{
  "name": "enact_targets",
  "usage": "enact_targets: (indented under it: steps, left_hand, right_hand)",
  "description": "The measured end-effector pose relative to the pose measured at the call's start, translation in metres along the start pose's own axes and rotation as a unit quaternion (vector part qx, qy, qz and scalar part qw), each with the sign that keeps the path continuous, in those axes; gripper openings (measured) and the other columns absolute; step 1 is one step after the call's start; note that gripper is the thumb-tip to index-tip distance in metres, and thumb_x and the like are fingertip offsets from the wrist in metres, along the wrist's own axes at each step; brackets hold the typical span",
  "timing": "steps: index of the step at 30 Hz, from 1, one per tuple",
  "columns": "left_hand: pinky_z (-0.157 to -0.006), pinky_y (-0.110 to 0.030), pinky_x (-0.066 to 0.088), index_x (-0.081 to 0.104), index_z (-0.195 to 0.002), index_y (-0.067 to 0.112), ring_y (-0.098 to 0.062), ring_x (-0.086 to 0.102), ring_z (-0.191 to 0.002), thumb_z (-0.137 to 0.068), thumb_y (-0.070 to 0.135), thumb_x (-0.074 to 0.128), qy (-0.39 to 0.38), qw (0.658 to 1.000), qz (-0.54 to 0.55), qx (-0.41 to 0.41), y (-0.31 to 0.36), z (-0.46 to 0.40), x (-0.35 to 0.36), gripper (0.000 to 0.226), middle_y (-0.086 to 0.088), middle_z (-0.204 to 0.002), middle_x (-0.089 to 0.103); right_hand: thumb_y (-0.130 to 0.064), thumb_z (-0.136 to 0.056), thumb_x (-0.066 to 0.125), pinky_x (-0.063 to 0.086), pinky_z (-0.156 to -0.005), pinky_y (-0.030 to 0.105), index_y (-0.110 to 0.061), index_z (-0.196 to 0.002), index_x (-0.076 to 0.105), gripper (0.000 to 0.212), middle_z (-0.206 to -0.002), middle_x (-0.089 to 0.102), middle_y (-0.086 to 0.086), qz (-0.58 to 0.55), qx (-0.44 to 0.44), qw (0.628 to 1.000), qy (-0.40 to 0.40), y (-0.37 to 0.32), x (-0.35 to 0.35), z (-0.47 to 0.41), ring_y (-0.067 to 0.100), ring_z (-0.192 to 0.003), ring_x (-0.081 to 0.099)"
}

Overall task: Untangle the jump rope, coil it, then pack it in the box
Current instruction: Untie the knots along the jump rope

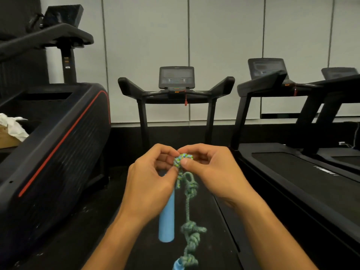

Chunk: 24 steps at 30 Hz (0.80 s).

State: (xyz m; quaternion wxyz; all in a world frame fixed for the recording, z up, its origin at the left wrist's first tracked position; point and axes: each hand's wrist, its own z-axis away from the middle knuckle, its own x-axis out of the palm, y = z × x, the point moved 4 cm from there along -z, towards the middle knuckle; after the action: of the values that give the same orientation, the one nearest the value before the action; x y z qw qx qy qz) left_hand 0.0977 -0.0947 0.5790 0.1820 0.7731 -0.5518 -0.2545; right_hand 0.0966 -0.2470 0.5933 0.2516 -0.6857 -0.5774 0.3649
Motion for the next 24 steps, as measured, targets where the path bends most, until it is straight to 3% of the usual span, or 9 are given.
enact_targets:
  steps: [6, 11, 17, 24]
  left_hand:
    - [-0.075, -0.031, 0.058, 0.069, -0.089, 0.032, -0.013, 0.072, -0.082, -0.082, -0.002, 0.073, -0.004, 1.000, 0.025, -0.016, -0.0025, -0.0017, -0.0006, 0.035, 0.010, -0.087, 0.073]
    - [-0.072, -0.029, 0.059, 0.070, -0.090, 0.031, -0.014, 0.074, -0.081, -0.084, -0.002, 0.073, 0.003, 0.999, 0.032, -0.017, -0.0021, -0.0020, -0.0032, 0.034, 0.010, -0.085, 0.073]
    - [-0.070, -0.024, 0.058, 0.068, -0.088, 0.025, -0.011, 0.073, -0.079, -0.081, -0.006, 0.075, 0.014, 0.996, 0.076, -0.053, -0.0079, -0.0045, -0.0025, 0.033, 0.005, -0.085, 0.073]
    - [-0.072, -0.022, 0.058, 0.072, -0.089, 0.018, -0.014, 0.076, -0.082, -0.083, -0.009, 0.071, -0.006, 0.994, 0.092, -0.051, -0.0072, -0.0048, 0.0017, 0.028, 0.002, -0.085, 0.077]
  right_hand:
    - [-0.011, -0.089, 0.070, 0.058, -0.079, 0.020, -0.014, -0.106, 0.076, 0.019, -0.092, 0.077, 0.004, 0.014, 0.012, 1.000, -0.001, 0.0013, 0.0021, 0.0001, 0.004, -0.084, 0.071]
    - [-0.010, -0.097, 0.058, 0.046, -0.062, 0.006, -0.010, -0.112, 0.074, 0.023, -0.092, 0.076, 0.004, -0.018, 0.021, 1.000, -0.014, 0.0011, 0.0016, -0.0010, 0.001, -0.074, 0.068]
    - [0.004, -0.091, 0.062, 0.049, -0.065, 0.009, -0.008, -0.112, 0.072, 0.026, -0.095, 0.077, 0.009, -0.058, 0.030, 0.997, -0.032, 0.0039, -0.0028, -0.0022, 0.004, -0.076, 0.072]
    - [0.004, -0.090, 0.063, 0.050, -0.064, 0.011, -0.006, -0.105, 0.074, 0.021, -0.088, 0.077, 0.010, -0.071, 0.022, 0.997, -0.025, 0.0031, -0.0062, -0.0023, 0.009, -0.073, 0.071]
